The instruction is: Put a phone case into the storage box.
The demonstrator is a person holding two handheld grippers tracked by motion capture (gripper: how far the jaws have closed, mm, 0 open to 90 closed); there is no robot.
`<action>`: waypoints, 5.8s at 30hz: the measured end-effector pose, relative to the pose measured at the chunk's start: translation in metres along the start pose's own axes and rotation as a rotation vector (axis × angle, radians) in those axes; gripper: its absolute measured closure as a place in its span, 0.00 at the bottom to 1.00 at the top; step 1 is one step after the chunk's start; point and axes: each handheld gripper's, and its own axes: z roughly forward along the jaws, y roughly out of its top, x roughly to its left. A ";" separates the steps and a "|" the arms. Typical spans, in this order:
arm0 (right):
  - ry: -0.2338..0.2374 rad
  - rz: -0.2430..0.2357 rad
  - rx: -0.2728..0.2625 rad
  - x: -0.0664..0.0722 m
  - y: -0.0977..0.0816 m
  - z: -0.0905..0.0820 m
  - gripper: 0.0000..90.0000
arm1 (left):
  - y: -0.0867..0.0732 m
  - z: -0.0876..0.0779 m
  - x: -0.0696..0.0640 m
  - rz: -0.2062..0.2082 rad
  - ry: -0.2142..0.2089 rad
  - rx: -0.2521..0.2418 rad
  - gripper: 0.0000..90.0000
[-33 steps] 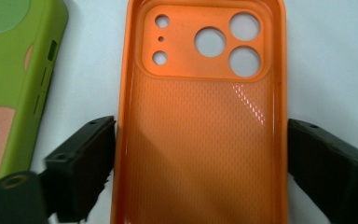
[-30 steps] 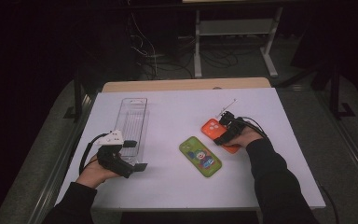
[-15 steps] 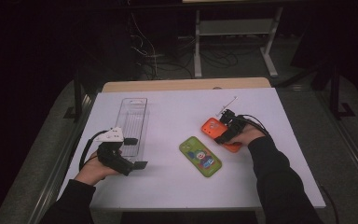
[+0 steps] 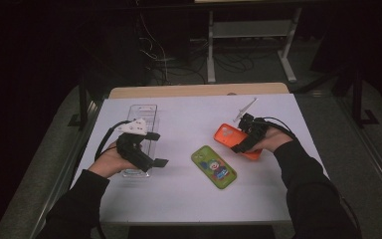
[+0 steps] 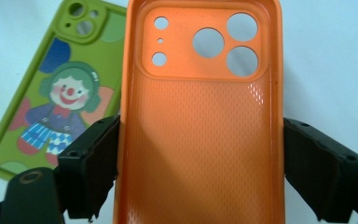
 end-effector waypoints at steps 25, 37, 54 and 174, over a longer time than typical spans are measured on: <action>0.131 -0.304 0.024 0.060 0.034 0.002 0.17 | 0.043 0.042 0.005 0.152 -0.109 0.090 0.00; 0.193 -0.411 0.041 0.085 0.058 0.006 0.17 | 0.055 0.068 -0.003 0.234 -0.210 0.222 0.00; 0.225 -0.456 0.006 0.092 0.071 -0.004 0.17 | 0.047 0.085 -0.007 0.248 -0.208 0.297 0.00; -0.325 -0.025 -0.394 0.087 -0.052 0.002 0.00 | 0.020 0.075 -0.016 -0.100 0.089 0.277 0.18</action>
